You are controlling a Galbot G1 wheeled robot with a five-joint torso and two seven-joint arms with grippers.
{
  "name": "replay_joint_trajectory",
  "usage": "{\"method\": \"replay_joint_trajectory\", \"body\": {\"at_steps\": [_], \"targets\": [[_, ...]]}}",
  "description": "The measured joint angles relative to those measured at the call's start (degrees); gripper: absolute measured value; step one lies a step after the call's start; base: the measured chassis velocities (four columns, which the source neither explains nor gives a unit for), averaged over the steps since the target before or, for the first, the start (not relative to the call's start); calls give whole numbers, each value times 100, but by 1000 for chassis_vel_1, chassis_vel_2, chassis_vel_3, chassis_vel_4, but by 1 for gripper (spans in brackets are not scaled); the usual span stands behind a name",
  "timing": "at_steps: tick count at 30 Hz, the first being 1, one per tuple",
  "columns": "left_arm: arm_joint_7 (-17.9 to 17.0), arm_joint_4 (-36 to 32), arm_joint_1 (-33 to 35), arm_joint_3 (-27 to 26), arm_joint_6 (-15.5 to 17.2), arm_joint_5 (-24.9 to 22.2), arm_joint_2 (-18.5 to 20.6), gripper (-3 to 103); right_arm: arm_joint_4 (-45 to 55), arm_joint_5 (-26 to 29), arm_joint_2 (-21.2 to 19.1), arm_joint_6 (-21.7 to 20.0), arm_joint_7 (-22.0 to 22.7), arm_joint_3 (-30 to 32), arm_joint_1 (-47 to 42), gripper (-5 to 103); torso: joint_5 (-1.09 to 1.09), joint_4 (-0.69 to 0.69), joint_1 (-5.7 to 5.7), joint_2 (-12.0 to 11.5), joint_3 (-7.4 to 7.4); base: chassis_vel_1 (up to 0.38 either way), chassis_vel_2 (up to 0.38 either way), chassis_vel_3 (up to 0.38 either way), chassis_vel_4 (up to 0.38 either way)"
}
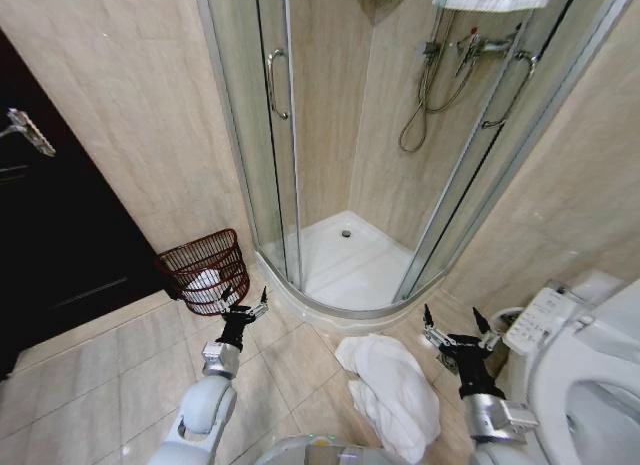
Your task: Discard the used towel into the hamper.
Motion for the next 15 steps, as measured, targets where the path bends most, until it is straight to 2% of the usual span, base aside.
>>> {"method": "replay_joint_trajectory", "body": {"at_steps": [9, 15], "targets": [[12, 15, -38, 101, 43, 7, -48, 100, 33, 44, 0, 3, 58, 72, 9, 100, 1, 0, 0, 0, 0, 0, 0, 0, 0], [9, -84, -103, 200, 230, 6, -70, 100, 102, 61, 0, -84, 70, 81, 27, 100, 1, 0, 0, 0, 0, 0, 0, 0, 0]]}}
